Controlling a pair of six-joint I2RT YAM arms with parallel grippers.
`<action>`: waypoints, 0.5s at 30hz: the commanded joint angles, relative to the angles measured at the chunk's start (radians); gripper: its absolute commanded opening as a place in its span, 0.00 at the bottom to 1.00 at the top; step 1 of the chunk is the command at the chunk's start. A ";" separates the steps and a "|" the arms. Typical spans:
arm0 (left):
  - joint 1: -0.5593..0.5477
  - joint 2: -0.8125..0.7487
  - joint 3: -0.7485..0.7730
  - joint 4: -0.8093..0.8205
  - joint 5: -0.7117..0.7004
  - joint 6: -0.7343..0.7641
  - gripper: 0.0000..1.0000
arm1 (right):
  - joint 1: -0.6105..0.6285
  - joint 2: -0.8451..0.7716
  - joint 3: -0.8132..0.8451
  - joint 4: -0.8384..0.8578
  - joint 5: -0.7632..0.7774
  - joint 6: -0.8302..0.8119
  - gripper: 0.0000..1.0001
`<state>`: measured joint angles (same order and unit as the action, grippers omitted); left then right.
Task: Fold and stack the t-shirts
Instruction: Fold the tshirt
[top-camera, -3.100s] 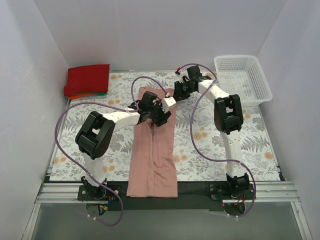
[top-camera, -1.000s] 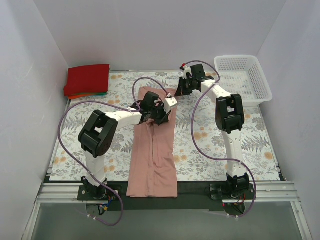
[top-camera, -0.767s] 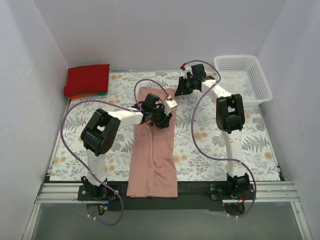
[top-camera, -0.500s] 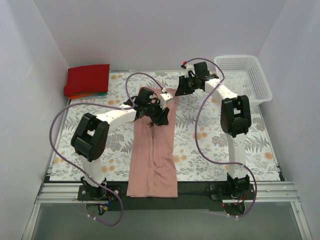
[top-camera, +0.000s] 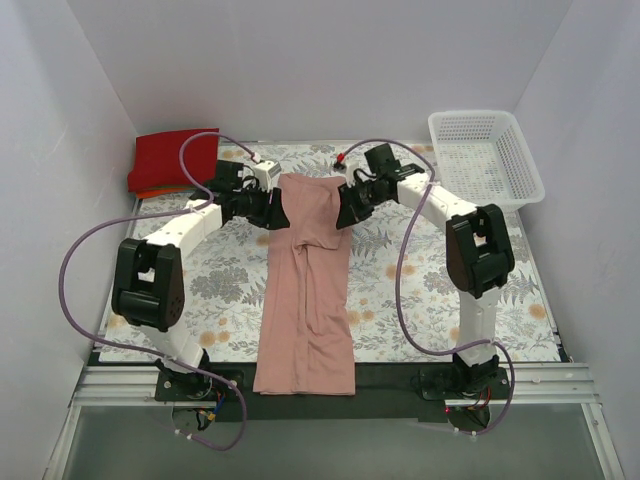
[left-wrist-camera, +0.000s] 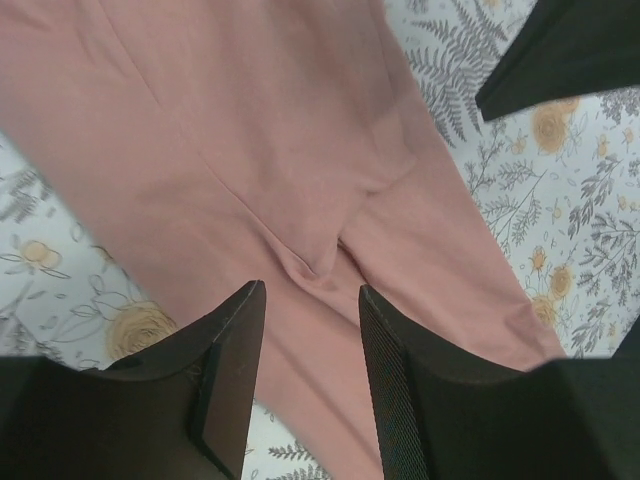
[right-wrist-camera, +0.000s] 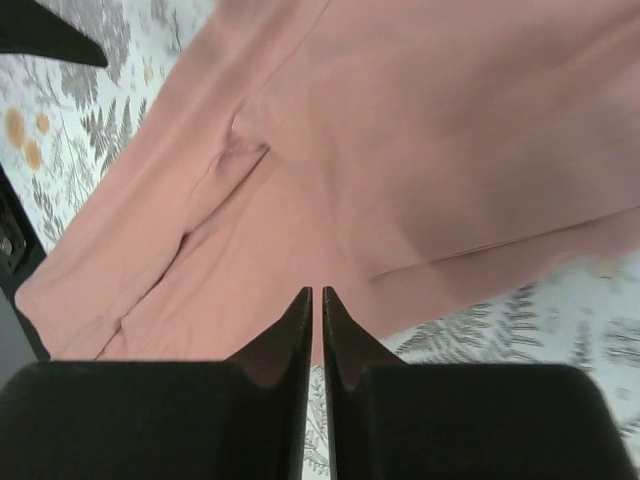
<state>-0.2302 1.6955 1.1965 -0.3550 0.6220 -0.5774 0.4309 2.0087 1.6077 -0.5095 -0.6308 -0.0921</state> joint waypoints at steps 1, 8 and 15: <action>-0.011 0.041 -0.008 -0.024 0.016 -0.064 0.41 | 0.038 0.037 -0.034 -0.046 -0.014 -0.026 0.12; -0.009 0.165 0.012 0.025 -0.007 -0.125 0.40 | 0.035 0.172 0.037 -0.034 0.043 0.009 0.08; -0.003 0.312 0.075 0.048 -0.067 -0.142 0.37 | -0.047 0.323 0.158 0.002 0.118 0.048 0.07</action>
<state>-0.2348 1.9759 1.2308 -0.3382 0.6106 -0.7105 0.4332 2.2608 1.6981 -0.5697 -0.6117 -0.0536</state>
